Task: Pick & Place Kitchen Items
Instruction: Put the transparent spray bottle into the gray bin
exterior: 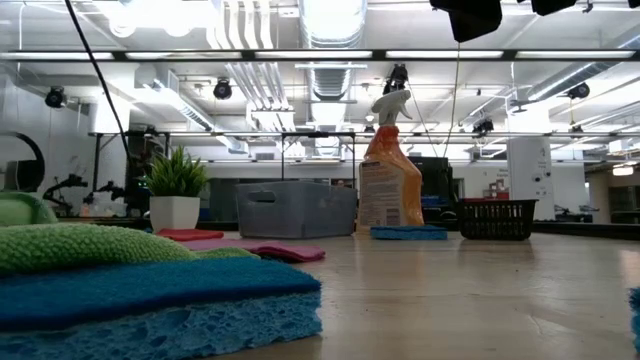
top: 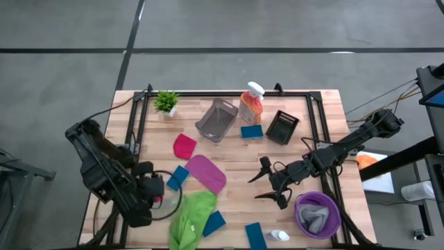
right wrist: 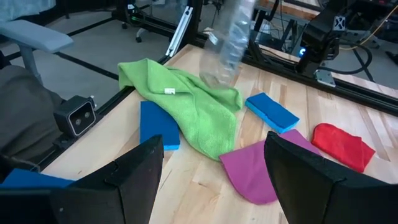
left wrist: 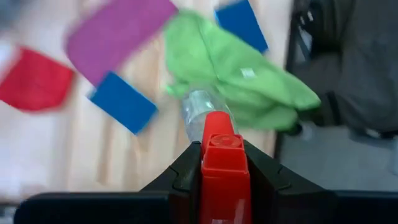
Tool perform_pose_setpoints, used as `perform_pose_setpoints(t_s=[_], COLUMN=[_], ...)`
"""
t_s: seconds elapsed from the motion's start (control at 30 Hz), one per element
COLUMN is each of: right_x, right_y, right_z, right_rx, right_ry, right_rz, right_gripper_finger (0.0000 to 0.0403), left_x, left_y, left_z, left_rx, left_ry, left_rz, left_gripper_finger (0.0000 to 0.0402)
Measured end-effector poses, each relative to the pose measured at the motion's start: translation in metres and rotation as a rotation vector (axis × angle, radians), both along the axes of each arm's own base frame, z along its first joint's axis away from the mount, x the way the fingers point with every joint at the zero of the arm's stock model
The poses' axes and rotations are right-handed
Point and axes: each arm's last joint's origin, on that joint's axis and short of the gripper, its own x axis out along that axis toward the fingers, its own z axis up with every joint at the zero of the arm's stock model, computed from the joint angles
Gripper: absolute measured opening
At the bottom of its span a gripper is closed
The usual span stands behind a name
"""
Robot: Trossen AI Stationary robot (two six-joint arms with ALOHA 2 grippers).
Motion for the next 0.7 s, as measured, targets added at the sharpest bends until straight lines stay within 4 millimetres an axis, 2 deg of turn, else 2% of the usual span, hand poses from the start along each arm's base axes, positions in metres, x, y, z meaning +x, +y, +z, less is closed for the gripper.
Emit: perform_pose_setpoints(t_s=[0.1,0.3,0.7], right_x=[0.001,0.001,0.001], right_y=[0.000,0.000,0.000], right_z=[0.000,0.000,0.000], right_rx=[0.002,0.005,0.002], right_ry=[-0.005,-0.010,-0.007], right_rz=[-0.001,-0.002,-0.006], right_gripper_finger=[0.0272,0.0272,0.0272], left_x=[-0.001,0.009,0.044], left_y=[0.005,0.020,0.090], left_z=[0.004,0.006,0.017], left_rx=[0.093,0.178,0.321], left_ry=[-0.092,-0.121,-0.094], left_rz=[-0.028,-0.097,-0.194], left_gripper_finger=[0.0078,0.0078,0.0078])
